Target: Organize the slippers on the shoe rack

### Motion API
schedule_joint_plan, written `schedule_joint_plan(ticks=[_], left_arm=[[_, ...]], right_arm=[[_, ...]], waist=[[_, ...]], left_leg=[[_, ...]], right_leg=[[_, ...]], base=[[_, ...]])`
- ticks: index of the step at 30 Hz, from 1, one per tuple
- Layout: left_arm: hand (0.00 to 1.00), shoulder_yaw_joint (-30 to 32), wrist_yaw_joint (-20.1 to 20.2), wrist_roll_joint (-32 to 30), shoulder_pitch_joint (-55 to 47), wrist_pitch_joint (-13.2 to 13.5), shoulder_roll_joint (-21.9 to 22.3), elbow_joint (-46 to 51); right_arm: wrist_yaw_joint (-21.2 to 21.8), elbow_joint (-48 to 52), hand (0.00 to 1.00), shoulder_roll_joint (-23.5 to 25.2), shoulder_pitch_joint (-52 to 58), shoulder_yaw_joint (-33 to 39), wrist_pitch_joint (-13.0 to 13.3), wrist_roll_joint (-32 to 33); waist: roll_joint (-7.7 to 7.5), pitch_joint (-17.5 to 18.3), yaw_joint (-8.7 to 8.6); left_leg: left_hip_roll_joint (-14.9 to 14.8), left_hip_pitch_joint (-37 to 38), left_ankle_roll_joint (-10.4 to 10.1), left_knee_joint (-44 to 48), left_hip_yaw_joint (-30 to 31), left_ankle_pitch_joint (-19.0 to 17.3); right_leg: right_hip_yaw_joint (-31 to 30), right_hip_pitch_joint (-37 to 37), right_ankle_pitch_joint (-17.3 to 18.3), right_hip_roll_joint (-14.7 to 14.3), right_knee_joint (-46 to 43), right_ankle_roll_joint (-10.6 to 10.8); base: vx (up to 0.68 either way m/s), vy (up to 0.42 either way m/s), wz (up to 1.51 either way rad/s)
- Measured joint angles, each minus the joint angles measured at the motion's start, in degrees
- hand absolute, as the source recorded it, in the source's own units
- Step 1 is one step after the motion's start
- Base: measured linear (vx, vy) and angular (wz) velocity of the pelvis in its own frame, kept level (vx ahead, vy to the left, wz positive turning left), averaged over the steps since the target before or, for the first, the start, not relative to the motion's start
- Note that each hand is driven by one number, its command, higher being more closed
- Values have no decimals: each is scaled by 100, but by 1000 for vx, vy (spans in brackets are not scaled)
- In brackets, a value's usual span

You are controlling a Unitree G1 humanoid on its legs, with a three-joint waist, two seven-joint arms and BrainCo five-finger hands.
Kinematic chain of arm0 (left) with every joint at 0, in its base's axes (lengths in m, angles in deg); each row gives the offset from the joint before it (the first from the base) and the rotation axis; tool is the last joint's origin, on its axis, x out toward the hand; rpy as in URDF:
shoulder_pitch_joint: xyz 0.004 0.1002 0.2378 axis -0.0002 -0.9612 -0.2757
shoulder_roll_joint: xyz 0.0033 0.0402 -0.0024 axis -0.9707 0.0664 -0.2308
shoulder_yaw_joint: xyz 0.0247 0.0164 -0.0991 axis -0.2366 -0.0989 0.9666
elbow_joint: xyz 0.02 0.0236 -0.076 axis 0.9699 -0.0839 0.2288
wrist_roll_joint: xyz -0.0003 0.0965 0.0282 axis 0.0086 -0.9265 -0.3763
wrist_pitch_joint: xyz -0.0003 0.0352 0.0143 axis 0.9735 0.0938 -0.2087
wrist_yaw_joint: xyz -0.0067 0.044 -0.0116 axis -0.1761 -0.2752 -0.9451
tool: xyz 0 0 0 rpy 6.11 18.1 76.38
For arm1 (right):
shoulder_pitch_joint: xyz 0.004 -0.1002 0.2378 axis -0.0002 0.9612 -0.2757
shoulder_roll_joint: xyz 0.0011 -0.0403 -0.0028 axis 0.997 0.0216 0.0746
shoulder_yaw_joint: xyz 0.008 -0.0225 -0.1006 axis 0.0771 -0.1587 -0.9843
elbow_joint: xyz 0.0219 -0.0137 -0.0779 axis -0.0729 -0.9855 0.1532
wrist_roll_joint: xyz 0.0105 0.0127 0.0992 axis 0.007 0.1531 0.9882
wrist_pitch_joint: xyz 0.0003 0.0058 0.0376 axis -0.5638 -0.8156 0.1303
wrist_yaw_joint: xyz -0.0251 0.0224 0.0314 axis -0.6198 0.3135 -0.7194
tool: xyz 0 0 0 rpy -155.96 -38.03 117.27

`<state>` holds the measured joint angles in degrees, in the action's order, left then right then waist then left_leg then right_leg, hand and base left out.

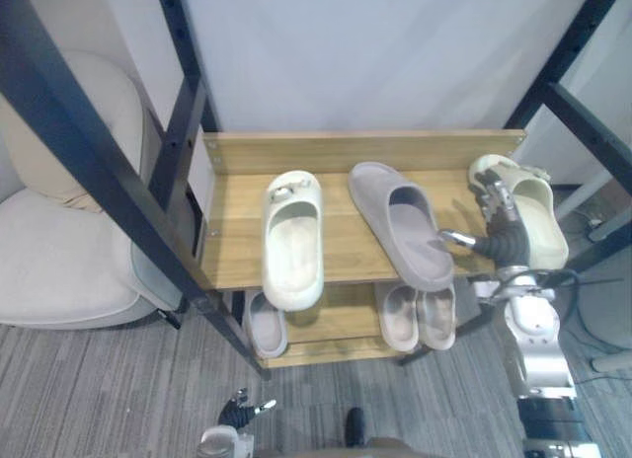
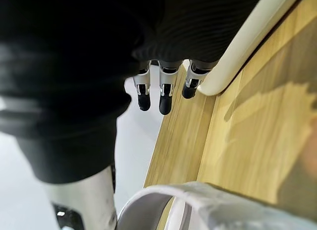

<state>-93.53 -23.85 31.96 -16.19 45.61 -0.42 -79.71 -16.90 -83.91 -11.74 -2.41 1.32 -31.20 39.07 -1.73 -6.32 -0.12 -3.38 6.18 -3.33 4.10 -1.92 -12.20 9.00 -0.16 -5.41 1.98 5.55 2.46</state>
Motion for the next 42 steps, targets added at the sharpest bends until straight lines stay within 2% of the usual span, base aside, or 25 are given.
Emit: schedule_joint_plan(ticks=[12,27,32,42], left_arm=[[0,9,3,10,0,1,-58,21],[0,14,3,162,-1,-2,-120,54],[0,12,2,169,-1,-3,-116,74],[0,3,-1,222,-5,-1,-118,75]], right_arm=[[154,-234,0,-2,-331,-418,-102,0],[127,-853,0,-4,-831,-460,-95,17],[-34,-1201,0,-3,-915,-423,-104,21],[-42,-1443,0,-4,-1156,-522,-113,73]], waist=[[-78,-57,18],[-162,-112,29],[-151,-121,44],[-140,-132,44]], left_leg=[[29,-18,4,-2,46,2],[37,-139,3,-137,87,150],[24,-173,1,-130,84,154],[18,-199,-5,-106,81,157]], right_leg=[[21,-2,0,6,0,0],[-2,-169,-60,2,-19,-79],[-3,-206,-65,-9,-35,-81],[-7,-217,-87,-9,-13,-97]], base=[[1,1,1],[-23,-7,0],[0,0,0],[-14,0,0]])
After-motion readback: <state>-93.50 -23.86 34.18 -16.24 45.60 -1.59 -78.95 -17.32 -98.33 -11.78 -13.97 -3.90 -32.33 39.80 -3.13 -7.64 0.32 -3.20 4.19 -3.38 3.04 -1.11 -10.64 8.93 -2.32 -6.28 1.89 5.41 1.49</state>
